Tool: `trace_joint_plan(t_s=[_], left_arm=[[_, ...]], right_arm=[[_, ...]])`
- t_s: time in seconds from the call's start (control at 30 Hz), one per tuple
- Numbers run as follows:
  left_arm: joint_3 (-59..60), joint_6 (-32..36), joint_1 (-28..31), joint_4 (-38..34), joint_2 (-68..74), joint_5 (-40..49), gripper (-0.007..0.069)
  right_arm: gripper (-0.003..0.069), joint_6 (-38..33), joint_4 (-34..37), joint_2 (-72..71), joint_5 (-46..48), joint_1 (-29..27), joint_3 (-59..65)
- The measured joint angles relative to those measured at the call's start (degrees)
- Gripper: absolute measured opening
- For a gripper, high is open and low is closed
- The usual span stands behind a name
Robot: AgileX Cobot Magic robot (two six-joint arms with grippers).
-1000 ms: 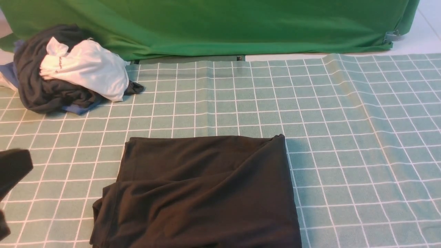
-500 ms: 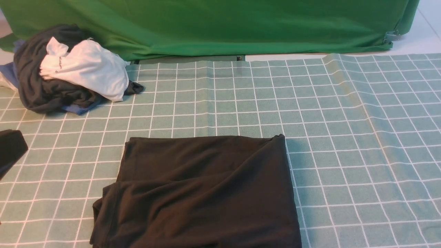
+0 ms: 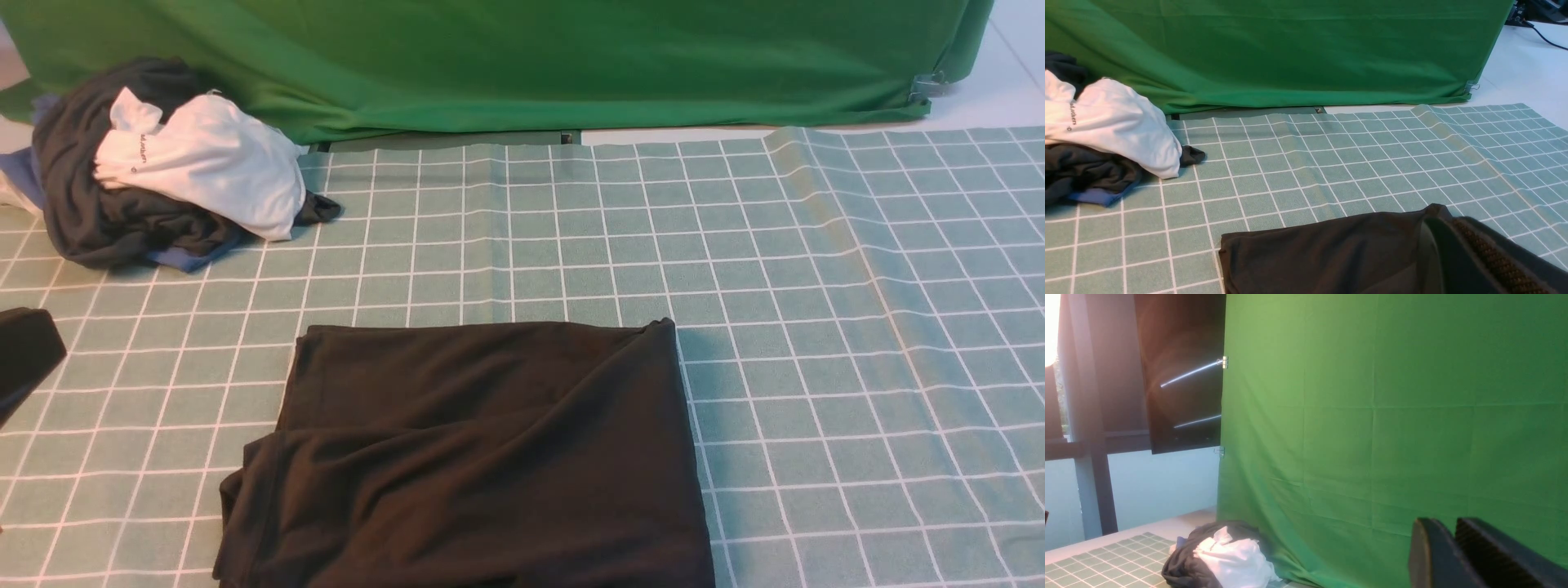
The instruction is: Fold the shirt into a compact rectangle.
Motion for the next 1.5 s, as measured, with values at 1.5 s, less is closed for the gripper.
trace_joint_plan(t_s=[1.5], left_arm=[[36.5,10.0,21.0,1.5,-20.9,-21.3,0.0014]], right_arm=[[0.0206,0.0,0.0,0.0,-0.1,0.0,0.0]])
